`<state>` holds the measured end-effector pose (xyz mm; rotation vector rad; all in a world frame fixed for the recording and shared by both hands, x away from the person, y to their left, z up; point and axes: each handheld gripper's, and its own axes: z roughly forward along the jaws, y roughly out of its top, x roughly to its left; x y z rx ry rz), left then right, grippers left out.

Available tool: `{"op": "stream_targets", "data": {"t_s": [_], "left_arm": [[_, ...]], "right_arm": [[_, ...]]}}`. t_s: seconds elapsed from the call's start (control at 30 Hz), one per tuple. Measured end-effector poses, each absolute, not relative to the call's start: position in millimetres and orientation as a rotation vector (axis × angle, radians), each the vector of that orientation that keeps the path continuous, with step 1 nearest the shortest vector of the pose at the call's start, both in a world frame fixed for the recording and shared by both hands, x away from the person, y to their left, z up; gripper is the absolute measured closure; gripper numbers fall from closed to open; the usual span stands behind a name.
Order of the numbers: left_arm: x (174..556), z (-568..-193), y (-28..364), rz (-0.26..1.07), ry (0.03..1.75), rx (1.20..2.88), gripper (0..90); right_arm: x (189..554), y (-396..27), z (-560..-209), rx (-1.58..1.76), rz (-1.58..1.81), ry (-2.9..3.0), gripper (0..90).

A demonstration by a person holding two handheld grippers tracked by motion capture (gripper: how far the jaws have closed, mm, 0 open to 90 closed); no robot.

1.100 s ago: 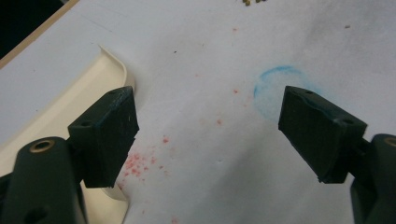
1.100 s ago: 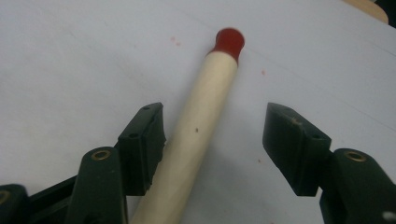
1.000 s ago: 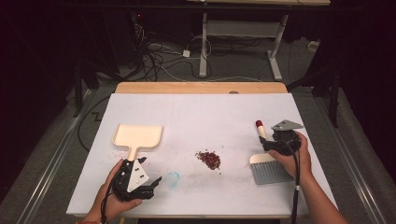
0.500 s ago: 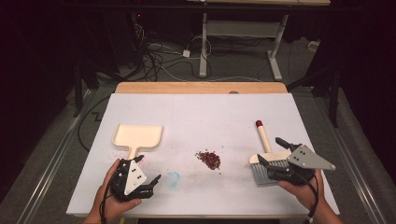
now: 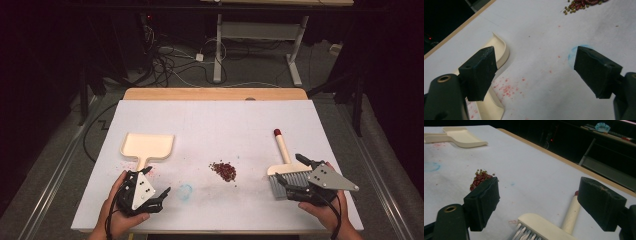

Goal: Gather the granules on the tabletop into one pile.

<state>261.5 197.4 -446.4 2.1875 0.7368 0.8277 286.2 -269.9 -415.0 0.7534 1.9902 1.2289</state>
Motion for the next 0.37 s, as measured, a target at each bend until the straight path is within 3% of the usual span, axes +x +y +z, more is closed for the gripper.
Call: {"op": "stream_targets", "data": {"t_s": [0.37], "left_arm": [[263.7, -447.3, 195.1, 0.830, 0.740, 2.198, 17.8]], "right_arm": [[285.6, -270.7, -416.2, 0.735, 1.211, 1.997, 18.5]]}}
